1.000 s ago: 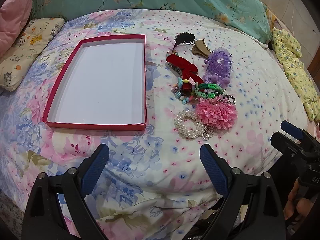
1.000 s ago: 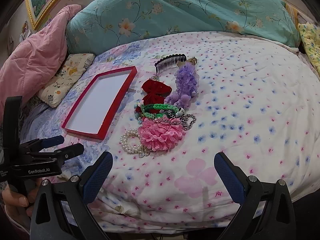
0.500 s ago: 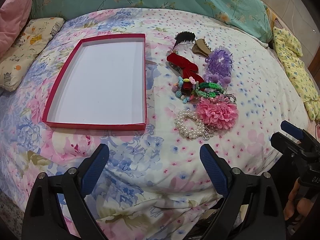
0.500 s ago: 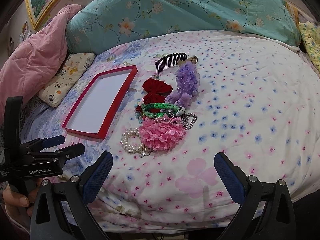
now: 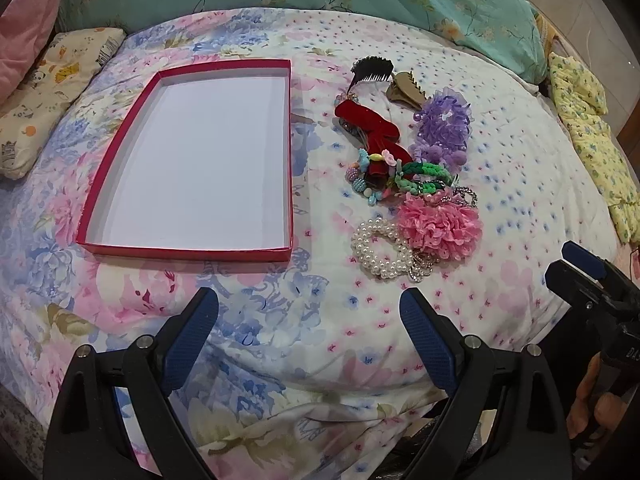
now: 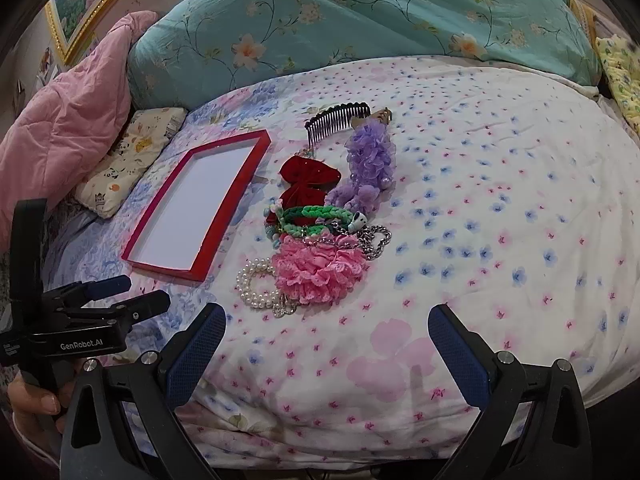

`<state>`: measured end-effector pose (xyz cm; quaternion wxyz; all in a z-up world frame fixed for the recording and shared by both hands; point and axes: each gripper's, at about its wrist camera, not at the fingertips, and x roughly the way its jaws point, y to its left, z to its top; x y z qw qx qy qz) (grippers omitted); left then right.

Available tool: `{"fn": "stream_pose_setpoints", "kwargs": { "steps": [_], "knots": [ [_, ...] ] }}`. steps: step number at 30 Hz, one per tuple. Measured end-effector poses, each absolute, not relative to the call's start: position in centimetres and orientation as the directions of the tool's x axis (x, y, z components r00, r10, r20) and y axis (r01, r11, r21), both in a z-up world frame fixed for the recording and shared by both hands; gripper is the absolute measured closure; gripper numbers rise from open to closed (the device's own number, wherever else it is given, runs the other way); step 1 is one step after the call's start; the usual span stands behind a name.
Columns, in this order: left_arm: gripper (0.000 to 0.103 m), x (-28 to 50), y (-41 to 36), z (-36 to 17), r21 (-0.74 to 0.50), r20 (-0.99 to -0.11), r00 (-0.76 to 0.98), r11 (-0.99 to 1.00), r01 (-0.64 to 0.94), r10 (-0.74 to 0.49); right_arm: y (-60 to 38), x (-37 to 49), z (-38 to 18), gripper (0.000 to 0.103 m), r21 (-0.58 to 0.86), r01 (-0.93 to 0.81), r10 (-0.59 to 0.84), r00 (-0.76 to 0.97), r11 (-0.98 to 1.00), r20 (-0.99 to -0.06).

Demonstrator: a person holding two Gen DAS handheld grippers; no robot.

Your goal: Organize jewelry

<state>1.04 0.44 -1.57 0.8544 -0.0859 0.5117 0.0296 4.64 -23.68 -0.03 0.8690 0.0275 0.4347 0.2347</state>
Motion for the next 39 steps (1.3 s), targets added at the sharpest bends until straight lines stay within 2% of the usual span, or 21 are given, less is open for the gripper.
{"fn": "stream_pose_setpoints", "kwargs": {
  "steps": [7, 14, 19, 27, 31, 34, 35, 36, 37, 38, 39],
  "knots": [
    [0.010, 3.3, 1.2, -0.5, -0.138, -0.854, 0.518, 0.982, -0.126, -0.053, -24.0, 6.3, -0.3, 0.001, 0.270, -0.373, 0.439, 0.508, 0.888, -0.741],
    [0.010, 7.3, 1.7, 0.9, -0.108, -0.847, 0.530, 0.987, -0.117, -0.030, -24.1, 9.3, -0.3, 0.003, 0.290, -0.360, 0.447, 0.509, 0.887, -0.736],
    [0.010, 11.0, 1.5, 0.9, -0.111, -0.854, 0.519, 0.988, -0.109, -0.038, -24.1, 12.4, 0.2, 0.009, 0.295, -0.335, 0.438, 0.533, 0.895, -0.724],
    [0.010, 17.3, 0.7, -1.5, -0.151, -0.862, 0.501, 0.983, -0.102, -0.080, -23.5, 18.6, -0.9, 0.033, 0.303, -0.271, 0.405, 0.538, 0.914, -0.740],
    [0.010, 19.8, -0.4, -1.8, -0.194, -0.852, 0.508, 0.978, -0.082, -0.126, -22.8, 21.6, -2.2, 0.042, 0.318, -0.257, 0.408, 0.517, 0.912, -0.752],
    [0.010, 21.2, -1.4, -2.2, -0.182, -0.854, 0.506, 0.981, -0.066, -0.124, -22.5, 23.4, -3.5, 0.057, 0.335, -0.241, 0.413, 0.491, 0.911, -0.767],
    [0.011, 21.7, -1.6, -2.6, -0.171, -0.859, 0.498, 0.983, -0.063, -0.117, -22.5, 23.7, -3.9, 0.065, 0.346, -0.237, 0.419, 0.482, 0.908, -0.769],
    [0.013, 22.1, -1.7, -3.1, -0.158, -0.868, 0.485, 0.985, -0.062, -0.109, -22.5, 24.1, -4.3, 0.077, 0.356, -0.233, 0.426, 0.472, 0.905, -0.772],
    [0.015, 22.5, -1.8, -3.5, -0.155, -0.873, 0.476, 0.986, -0.060, -0.108, -22.5, 24.3, -4.6, 0.081, 0.366, -0.233, 0.434, 0.462, 0.901, -0.773],
    [0.023, 22.8, -2.0, -4.0, -0.150, -0.878, 0.466, 0.987, -0.053, -0.109, -22.5, 24.4, -4.7, 0.085, 0.375, -0.234, 0.442, 0.459, 0.897, -0.771],
    [0.038, 23.2, -2.2, -4.5, -0.149, -0.883, 0.455, 0.988, -0.044, -0.113, -22.7, 24.4, -4.7, 0.086, 0.385, -0.234, 0.451, 0.461, 0.893, -0.765]
  ]
}}
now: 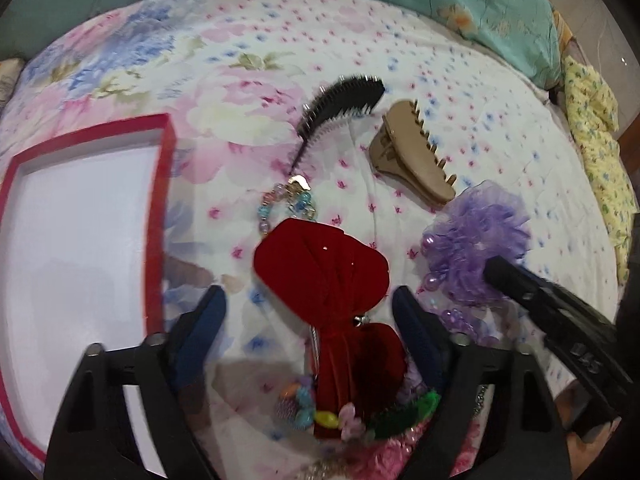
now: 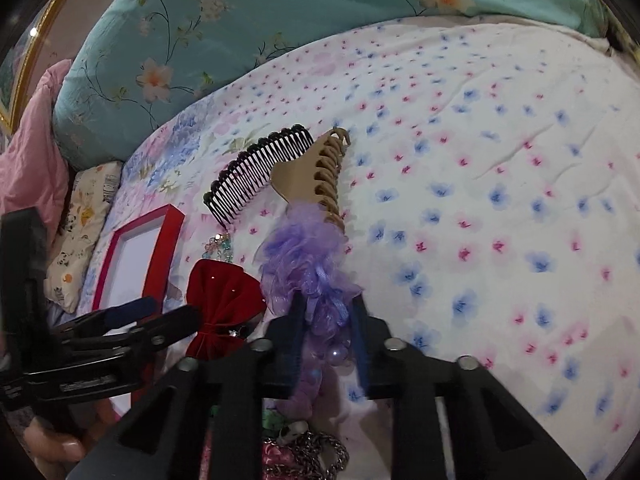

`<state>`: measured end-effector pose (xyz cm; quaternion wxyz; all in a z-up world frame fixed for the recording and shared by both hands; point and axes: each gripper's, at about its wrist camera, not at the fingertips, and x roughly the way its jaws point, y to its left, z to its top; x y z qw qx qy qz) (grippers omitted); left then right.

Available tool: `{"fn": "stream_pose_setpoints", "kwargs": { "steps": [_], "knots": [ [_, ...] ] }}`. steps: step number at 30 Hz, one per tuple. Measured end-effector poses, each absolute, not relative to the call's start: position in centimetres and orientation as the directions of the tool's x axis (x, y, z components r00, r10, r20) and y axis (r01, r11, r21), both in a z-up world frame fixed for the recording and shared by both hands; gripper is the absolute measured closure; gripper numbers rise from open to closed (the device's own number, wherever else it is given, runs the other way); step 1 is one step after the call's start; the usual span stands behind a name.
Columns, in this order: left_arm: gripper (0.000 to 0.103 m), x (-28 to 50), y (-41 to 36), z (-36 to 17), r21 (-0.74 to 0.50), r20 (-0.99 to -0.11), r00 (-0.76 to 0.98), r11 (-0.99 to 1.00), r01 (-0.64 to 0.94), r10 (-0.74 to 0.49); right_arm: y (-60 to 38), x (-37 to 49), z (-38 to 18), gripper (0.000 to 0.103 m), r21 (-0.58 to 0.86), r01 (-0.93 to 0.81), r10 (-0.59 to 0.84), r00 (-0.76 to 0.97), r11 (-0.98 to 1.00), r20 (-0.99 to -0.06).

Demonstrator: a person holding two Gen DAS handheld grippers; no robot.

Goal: Organize jewelry
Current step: 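Grasp the red velvet bow with the left tool while the right tool grasps the purple scrunchie, then carry the red bow and purple scrunchie into the tray and open both tools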

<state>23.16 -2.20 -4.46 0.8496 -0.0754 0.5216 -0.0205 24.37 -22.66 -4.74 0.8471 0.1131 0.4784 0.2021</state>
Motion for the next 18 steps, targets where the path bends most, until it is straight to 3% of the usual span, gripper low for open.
{"fn": "stream_pose_setpoints", "kwargs": {
  "steps": [2, 3, 9, 18],
  "knots": [
    [0.064, 23.6, -2.4, -5.6, -0.171, -0.898, 0.416, 0.985, -0.028, -0.144, -23.0, 24.2, -4.5, 0.089, 0.393, -0.231, 0.456, 0.471, 0.890, -0.755],
    [0.071, 23.6, -2.5, -6.1, -0.186, -0.901, 0.402, 0.982, -0.022, -0.162, -23.1, 24.0, -4.4, 0.090, 0.396, -0.231, 0.458, 0.477, 0.889, -0.750],
    [0.080, 21.2, -2.2, -3.7, -0.242, -0.834, 0.507, 0.970, 0.015, -0.216, -23.9, 22.9, -3.2, 0.092, 0.406, -0.231, 0.466, 0.503, 0.884, -0.728],
    [0.081, 15.8, 0.5, 2.8, -0.289, -0.715, 0.669, 0.957, -0.015, -0.205, -24.6, 19.9, -0.9, 0.092, 0.427, -0.246, 0.488, 0.553, 0.870, -0.675]
  ]
}}
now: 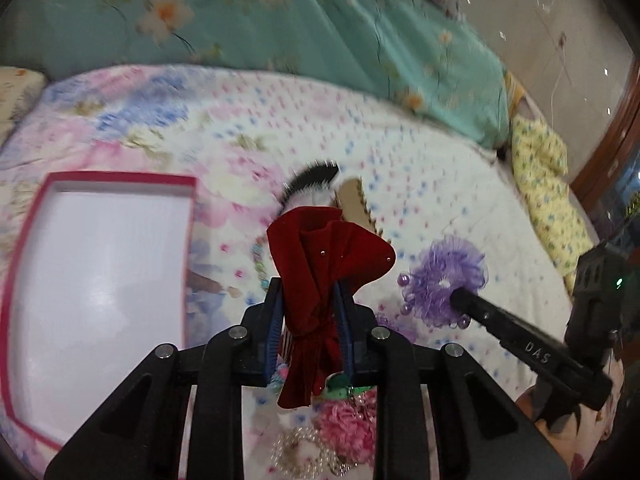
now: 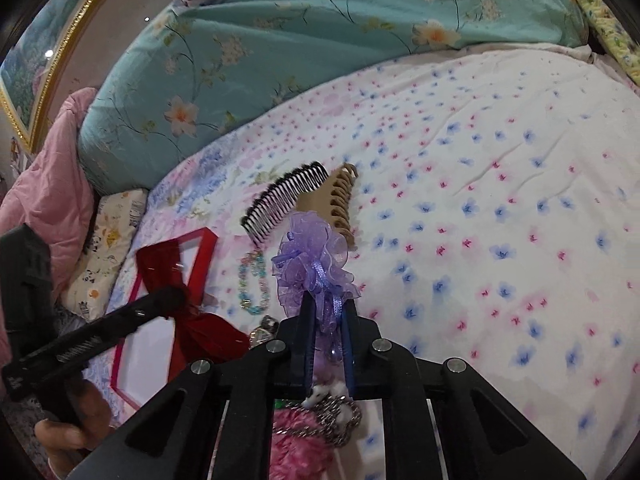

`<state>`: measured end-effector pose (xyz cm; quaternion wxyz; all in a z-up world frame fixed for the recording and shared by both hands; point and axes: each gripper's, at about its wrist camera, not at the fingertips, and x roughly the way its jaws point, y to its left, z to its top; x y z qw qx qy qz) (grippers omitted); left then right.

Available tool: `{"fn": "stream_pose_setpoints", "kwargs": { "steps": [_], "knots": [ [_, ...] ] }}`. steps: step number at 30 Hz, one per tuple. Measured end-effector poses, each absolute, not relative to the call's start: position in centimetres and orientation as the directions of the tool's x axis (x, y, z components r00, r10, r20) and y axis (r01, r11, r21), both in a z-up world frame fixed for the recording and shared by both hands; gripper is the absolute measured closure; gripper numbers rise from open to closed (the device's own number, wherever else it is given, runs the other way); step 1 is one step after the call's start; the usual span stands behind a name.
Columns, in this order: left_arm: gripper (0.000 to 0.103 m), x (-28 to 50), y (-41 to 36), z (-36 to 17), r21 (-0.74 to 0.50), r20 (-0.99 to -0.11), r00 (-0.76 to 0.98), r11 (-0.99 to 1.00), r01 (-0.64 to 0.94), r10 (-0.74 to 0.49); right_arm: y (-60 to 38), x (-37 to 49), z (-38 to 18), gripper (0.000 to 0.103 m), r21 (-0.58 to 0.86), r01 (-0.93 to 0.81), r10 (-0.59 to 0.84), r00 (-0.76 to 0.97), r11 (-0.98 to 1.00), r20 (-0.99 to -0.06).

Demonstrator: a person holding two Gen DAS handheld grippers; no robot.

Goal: Organize jewelry
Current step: 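Carry the red bow and purple scrunchie into the tray and open both tools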

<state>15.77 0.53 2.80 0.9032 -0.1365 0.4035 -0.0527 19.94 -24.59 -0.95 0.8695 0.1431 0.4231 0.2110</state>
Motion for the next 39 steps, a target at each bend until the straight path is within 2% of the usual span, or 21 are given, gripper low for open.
{"fn": "stream_pose_setpoints", "kwargs": {
  "steps": [7, 19, 30, 39],
  "knots": [
    [0.081, 12.7, 5.0, 3.9, -0.292, -0.713, 0.681, 0.954, -0.071, -0.167, -22.0, 17.9, 0.9, 0.092, 0.443, -0.324, 0.548, 0.529, 0.836, -0.648],
    [0.081, 9.1, 14.1, 3.2, -0.287, -0.721, 0.691, 0.931, -0.225, -0.055, -12.5, 15.9, 0.6, 0.092, 0.486, -0.465, 0.664, 0.390, 0.740, -0.638],
    [0.081, 14.5, 19.3, 1.2, -0.245, -0.766, 0.643, 0.926, -0.287, -0.003, -3.6, 20.5, -0.4, 0.092, 0.500, -0.507, 0.692, 0.320, 0.702, -0.647],
    [0.081, 19.4, 21.6, -1.5, -0.238, -0.800, 0.600, 0.920, -0.312, -0.003, -0.1, 24.7, -3.2, 0.092, 0.523, -0.481, 0.687, 0.273, 0.703, -0.673]
  ]
}}
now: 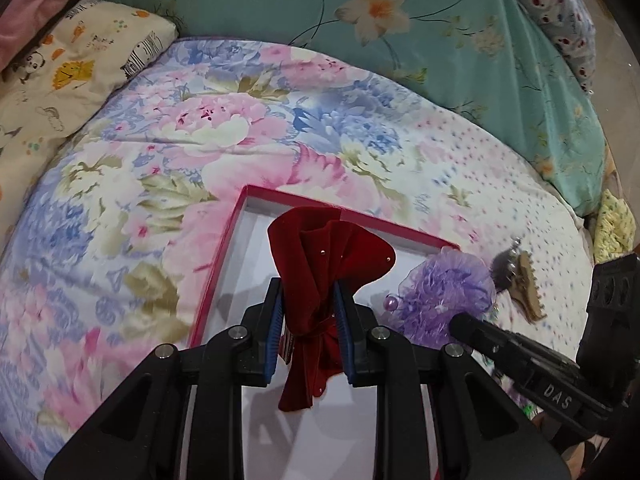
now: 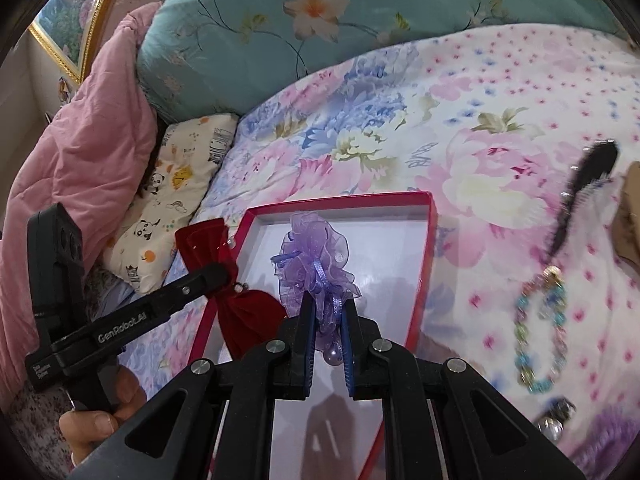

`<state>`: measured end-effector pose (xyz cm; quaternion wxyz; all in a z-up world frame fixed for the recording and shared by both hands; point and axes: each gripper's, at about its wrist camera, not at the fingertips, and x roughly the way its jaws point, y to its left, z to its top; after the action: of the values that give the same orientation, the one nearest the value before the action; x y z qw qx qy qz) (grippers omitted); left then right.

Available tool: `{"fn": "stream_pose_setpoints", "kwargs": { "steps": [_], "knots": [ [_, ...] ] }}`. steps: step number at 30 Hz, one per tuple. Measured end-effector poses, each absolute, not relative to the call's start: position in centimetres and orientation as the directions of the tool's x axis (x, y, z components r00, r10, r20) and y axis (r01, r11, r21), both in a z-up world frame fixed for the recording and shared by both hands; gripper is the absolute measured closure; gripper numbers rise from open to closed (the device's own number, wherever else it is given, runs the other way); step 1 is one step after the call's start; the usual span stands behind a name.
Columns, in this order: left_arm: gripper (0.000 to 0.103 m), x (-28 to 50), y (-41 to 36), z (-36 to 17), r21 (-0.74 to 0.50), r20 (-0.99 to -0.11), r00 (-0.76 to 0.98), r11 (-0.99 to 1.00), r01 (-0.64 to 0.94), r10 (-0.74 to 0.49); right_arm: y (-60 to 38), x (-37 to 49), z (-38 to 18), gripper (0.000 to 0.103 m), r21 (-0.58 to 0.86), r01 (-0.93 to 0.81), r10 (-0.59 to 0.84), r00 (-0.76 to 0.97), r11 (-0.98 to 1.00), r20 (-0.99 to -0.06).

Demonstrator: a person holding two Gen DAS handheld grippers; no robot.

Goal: Organize jewelry
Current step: 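Carry the red bow and purple scrunchie into the tray and open both tools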

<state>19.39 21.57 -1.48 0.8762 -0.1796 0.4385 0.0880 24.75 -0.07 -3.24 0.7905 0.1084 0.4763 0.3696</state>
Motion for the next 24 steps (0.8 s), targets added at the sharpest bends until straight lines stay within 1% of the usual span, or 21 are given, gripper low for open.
{"fn": "stream_pose_setpoints", "kwargs": {
  "steps": [8, 12, 17, 19, 20, 22, 23, 24],
  "knots": [
    [0.080, 21.8, 22.5, -3.1, -0.209, -0.824, 0.566, 0.916, -0.342, 0.024, 2.1, 27.3, -5.2, 0.092, 0.506, -0.470, 0.658, 0.250, 0.724, -0.710],
    [0.080, 22.1, 22.9, -3.9, -0.209, -0.832, 0.554, 0.911, -0.356, 0.025, 2.6, 27.8, -5.8, 0.088, 0.489, -0.469, 0.642, 0.251, 0.735, -0.724],
    [0.078, 22.3, 23.0, -4.8, -0.203, -0.847, 0.531, 0.907, -0.369, 0.027, 2.9, 28.3, -6.1, 0.087, 0.481, -0.465, 0.631, 0.250, 0.743, -0.734],
    [0.078, 22.3, 23.1, -5.0, -0.200, -0.851, 0.524, 0.907, -0.371, 0.027, 3.0, 28.4, -6.0, 0.085, 0.472, -0.469, 0.625, 0.251, 0.747, -0.739],
    [0.076, 22.3, 23.1, -5.0, -0.199, -0.851, 0.524, 0.907, -0.371, 0.027, 3.0, 28.4, -6.0, 0.082, 0.471, -0.469, 0.624, 0.251, 0.747, -0.740],
    [0.073, 22.2, 23.1, -4.7, -0.198, -0.849, 0.527, 0.907, -0.372, 0.030, 2.9, 28.5, -5.9, 0.072, 0.475, -0.468, 0.627, 0.250, 0.745, -0.738],
    [0.070, 22.1, 23.0, -4.6, -0.198, -0.847, 0.531, 0.907, -0.371, 0.032, 3.0, 28.5, -5.8, 0.066, 0.477, -0.466, 0.628, 0.249, 0.745, -0.737],
    [0.065, 22.0, 23.0, -4.4, -0.195, -0.845, 0.534, 0.908, -0.370, 0.036, 2.9, 28.5, -5.7, 0.063, 0.487, -0.466, 0.637, 0.248, 0.739, -0.730]
  ]
}}
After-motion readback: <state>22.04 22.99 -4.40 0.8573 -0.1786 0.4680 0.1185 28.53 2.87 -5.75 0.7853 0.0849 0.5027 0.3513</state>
